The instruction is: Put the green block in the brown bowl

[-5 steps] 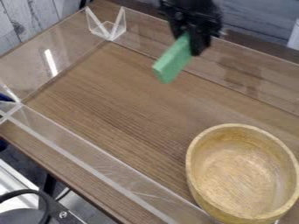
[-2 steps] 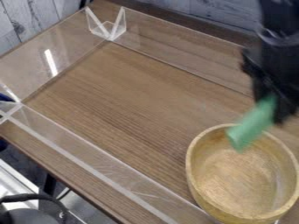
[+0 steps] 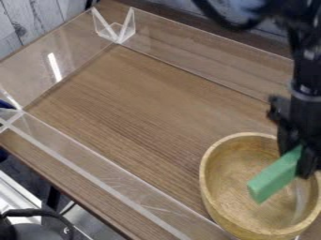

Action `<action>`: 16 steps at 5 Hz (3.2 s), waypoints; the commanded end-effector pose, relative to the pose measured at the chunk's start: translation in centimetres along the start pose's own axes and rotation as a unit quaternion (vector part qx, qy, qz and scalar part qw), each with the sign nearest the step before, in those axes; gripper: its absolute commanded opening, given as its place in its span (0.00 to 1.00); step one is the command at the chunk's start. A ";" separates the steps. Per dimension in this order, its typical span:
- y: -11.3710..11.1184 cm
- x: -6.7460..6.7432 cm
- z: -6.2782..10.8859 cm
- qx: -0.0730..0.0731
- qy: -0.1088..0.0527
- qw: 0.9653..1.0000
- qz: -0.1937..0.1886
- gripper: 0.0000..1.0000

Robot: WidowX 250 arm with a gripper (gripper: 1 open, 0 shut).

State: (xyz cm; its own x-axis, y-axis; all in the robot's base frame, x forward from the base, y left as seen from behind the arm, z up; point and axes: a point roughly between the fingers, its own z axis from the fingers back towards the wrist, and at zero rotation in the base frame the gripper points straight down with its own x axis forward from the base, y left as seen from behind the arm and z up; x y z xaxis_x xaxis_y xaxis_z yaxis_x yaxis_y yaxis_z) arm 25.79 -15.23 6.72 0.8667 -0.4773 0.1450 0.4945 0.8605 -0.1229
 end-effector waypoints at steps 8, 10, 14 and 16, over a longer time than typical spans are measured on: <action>2.6 -4.5 -4.4 -0.013 0.073 0.996 0.054 0.00; 2.9 -5.3 -4.5 -0.017 0.090 0.994 0.066 0.00; 3.8 -5.6 -4.7 -0.020 0.105 0.991 0.086 0.00; 4.2 -5.7 -4.7 -0.021 0.111 0.989 0.094 0.00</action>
State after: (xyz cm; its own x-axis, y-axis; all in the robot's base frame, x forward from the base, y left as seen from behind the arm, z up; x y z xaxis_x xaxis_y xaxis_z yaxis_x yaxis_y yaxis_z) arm 23.73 -10.91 1.93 0.9278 -0.3696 -0.0503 0.3563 0.9181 -0.1739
